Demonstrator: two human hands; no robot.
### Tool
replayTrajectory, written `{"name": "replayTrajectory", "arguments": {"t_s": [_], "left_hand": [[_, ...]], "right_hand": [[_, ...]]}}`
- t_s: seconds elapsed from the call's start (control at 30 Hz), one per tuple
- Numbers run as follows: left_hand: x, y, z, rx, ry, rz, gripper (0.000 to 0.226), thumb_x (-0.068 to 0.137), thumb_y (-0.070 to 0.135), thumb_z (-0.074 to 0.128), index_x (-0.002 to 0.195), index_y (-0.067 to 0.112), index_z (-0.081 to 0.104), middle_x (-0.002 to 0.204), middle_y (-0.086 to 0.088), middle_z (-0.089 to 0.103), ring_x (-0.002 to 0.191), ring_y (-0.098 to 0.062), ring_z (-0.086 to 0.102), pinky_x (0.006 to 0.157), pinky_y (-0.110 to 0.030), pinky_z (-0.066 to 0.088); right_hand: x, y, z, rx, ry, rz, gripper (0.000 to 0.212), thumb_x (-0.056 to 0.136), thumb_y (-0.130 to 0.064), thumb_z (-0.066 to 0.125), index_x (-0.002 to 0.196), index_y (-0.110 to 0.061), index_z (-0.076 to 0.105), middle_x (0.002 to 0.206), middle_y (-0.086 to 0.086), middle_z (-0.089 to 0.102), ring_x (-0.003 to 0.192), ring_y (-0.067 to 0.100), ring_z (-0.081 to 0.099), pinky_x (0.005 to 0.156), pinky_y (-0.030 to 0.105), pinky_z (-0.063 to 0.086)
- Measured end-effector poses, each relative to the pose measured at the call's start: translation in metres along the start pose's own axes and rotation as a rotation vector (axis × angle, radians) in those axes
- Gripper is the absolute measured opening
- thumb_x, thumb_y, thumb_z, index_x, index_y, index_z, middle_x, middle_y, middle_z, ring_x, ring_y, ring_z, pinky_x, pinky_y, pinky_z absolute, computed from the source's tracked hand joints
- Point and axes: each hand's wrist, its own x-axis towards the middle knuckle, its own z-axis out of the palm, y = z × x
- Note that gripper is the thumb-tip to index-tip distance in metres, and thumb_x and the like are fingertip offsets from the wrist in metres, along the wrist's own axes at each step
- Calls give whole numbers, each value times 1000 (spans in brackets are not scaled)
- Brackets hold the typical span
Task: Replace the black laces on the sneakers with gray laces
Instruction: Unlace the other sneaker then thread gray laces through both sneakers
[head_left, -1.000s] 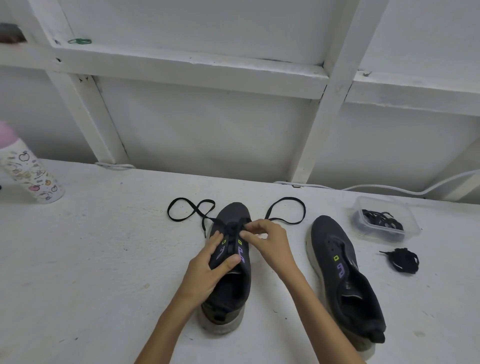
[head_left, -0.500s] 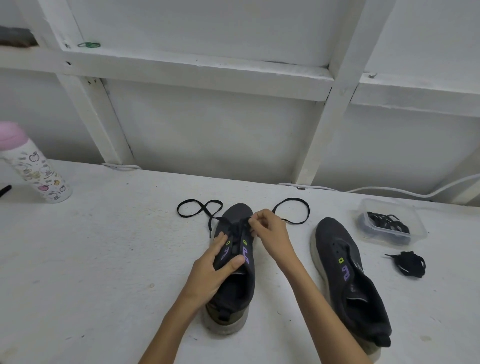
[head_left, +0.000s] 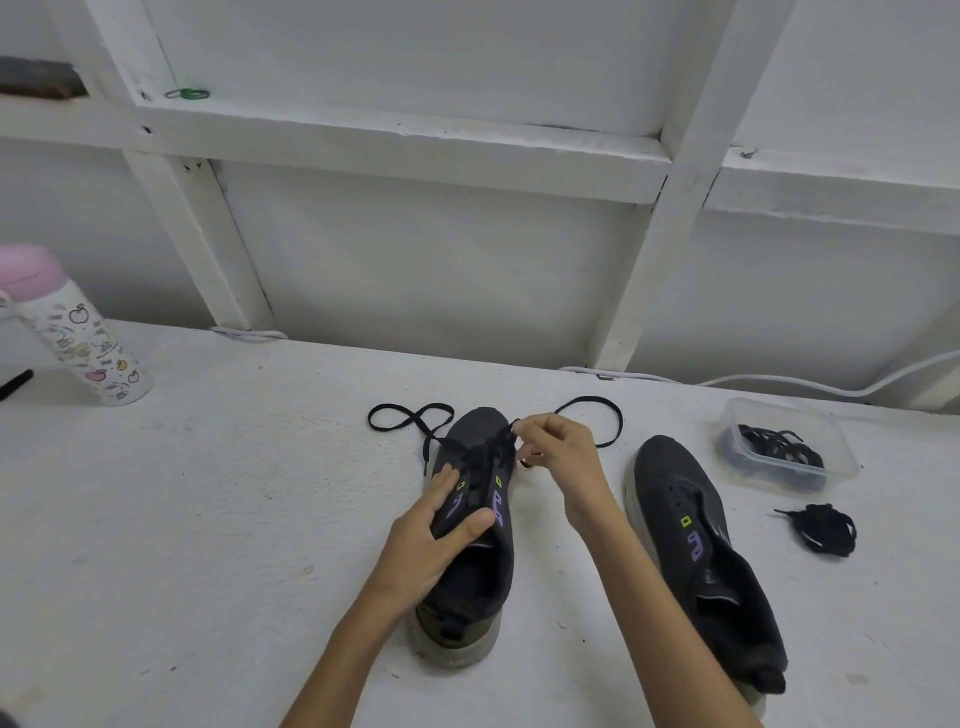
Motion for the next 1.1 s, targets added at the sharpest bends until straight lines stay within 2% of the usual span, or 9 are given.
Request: {"name": "replayTrajectory", "arguments": {"t_s": [0.1, 0.2, 0.33, 0.43, 0.63, 0.73, 0.87, 0.97, 1.1], "left_hand": [[0, 0, 0, 5, 0, 4, 90, 67, 58, 67, 147, 27, 37, 150, 19, 33, 136, 4, 29, 110, -15, 25], [1, -1, 1, 4, 4, 8, 90, 67, 59, 67, 146, 28, 37, 150, 19, 33, 136, 4, 29, 108, -14, 25], [1, 0, 1, 12, 6, 8, 90, 67, 59, 66, 146, 29, 37, 146, 21, 34, 136, 3, 30, 109, -16, 25], [0, -1, 1, 3, 2, 6, 90, 67, 59, 66, 146, 28, 37, 146, 22, 33, 136, 4, 31, 109, -16, 25], [-1, 0, 1, -10, 1, 8, 88, 69, 56, 66, 147, 28, 37, 141, 27, 32, 130, 7, 32, 103, -12, 27], [-1, 2, 1, -13, 8, 14, 85, 69, 55, 66, 145, 31, 38, 141, 28, 33, 130, 7, 33, 101, -9, 27], [-1, 3, 2, -11, 4, 19, 79, 69, 55, 66, 141, 36, 39, 129, 40, 33, 125, 10, 36, 90, 4, 28], [-1, 1, 1, -14, 1, 11, 87, 68, 58, 67, 145, 31, 38, 141, 29, 32, 131, 7, 33, 103, -9, 27], [-1, 1, 1, -13, -8, 7, 89, 69, 57, 66, 147, 28, 36, 142, 26, 32, 132, 6, 31, 105, -13, 26]], "right_hand": [[-2, 1, -3, 97, -22, 76, 11, 89, -18, 68, 88, -7, 70, 72, -3, 65, 62, 11, 57, 71, 28, 51], [-12, 13, 0, 46, -98, 113, 22, 85, -23, 73, 91, -2, 70, 78, 6, 66, 64, 12, 59, 66, 24, 52], [-20, 19, 6, -30, -99, 65, 14, 84, -12, 74, 76, -4, 66, 72, 10, 62, 66, 16, 56, 59, 18, 49], [-12, 6, 4, -71, -56, 20, 20, 87, -8, 69, 70, -9, 60, 67, 4, 58, 63, 13, 51, 63, 19, 45], [-6, -15, -1, 332, -40, 109, 13, 94, -17, 62, 84, -10, 62, 63, -6, 61, 60, 9, 57, 68, 24, 52], [-18, -2, 4, 148, -59, 105, 15, 87, -19, 71, 89, -4, 69, 72, -1, 65, 64, 10, 56, 65, 21, 48], [-31, 3, 10, 12, -67, 32, 13, 80, 0, 74, 88, 9, 70, 72, 5, 68, 56, -2, 59, 53, 9, 43], [-23, -11, 6, 23, -3, -14, 3, 81, 2, 72, 79, 1, 70, 68, 2, 65, 55, -3, 57, 54, 8, 41], [-3, -37, -11, 194, 162, -78, 11, 84, -11, 73, 76, -8, 66, 68, 0, 60, 68, 14, 50, 64, 22, 39]]}}
